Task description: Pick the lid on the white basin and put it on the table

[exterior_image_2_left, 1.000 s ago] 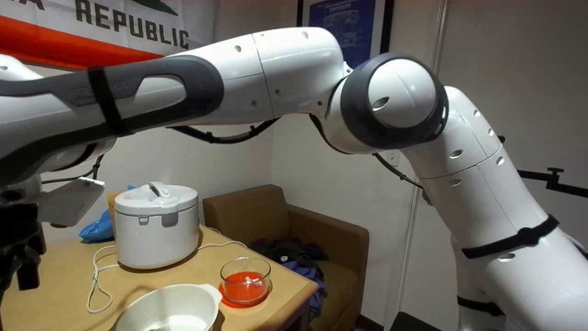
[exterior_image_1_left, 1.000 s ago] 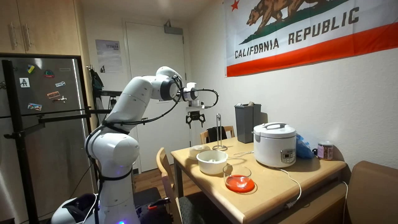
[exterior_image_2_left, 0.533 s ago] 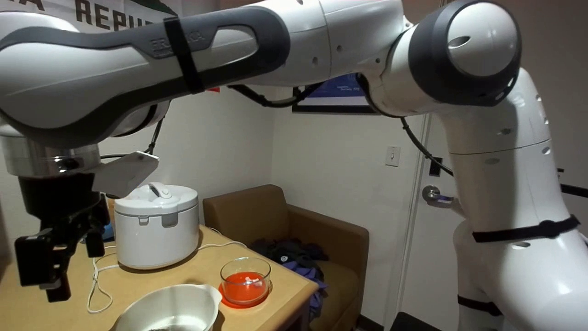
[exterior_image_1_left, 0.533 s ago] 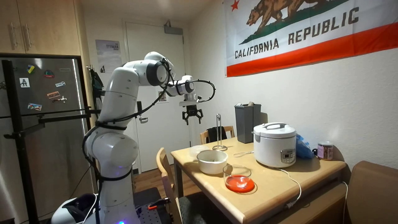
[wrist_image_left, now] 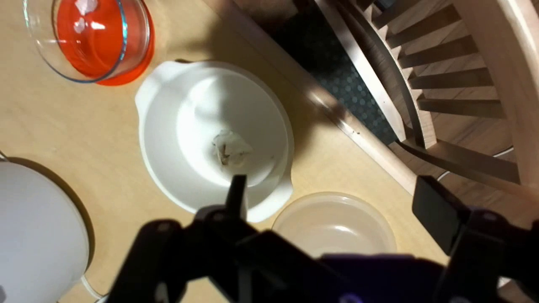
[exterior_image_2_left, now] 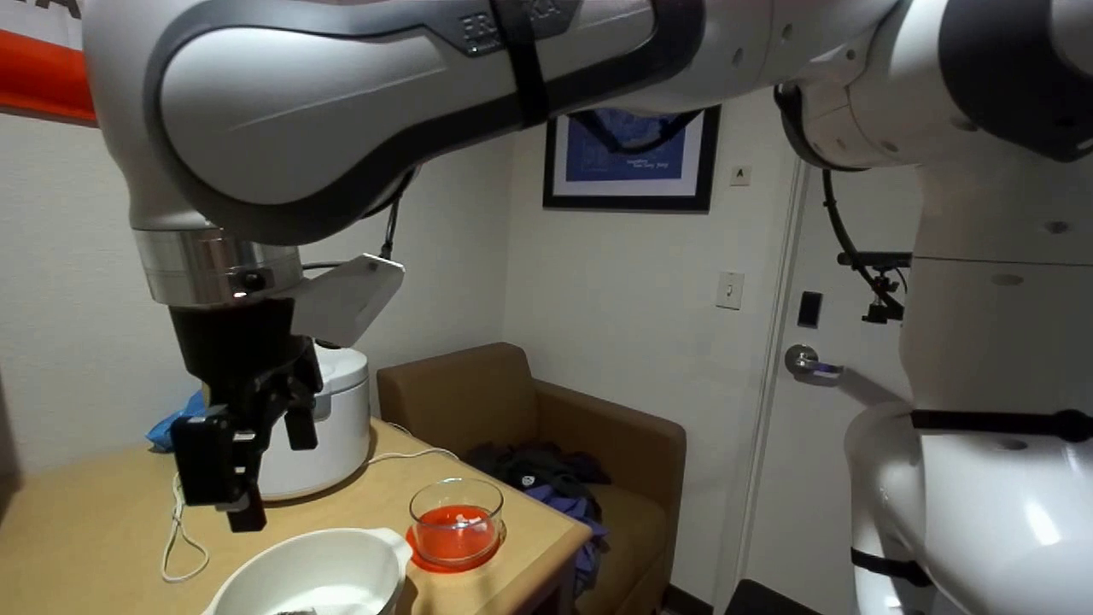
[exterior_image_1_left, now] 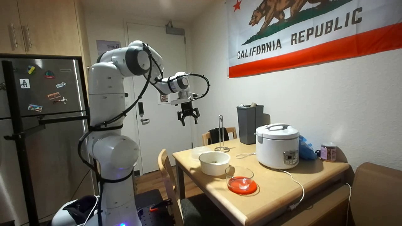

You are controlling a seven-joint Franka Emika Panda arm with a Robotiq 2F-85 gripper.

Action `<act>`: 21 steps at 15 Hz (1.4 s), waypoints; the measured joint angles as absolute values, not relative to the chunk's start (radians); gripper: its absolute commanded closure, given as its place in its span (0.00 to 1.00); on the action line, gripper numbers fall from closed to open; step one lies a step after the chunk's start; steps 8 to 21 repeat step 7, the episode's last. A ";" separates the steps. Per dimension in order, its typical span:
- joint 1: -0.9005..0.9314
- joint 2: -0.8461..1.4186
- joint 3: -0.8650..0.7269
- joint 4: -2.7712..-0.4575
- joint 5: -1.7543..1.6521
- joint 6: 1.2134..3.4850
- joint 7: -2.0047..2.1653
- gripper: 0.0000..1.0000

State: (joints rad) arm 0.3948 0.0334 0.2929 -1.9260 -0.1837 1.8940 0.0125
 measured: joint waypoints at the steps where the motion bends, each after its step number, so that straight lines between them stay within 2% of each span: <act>1: 0.392 0.023 0.294 -1.938 -0.184 1.894 0.013 0.00; 21: 0.388 0.036 0.301 -1.932 -0.184 1.895 0.012 0.00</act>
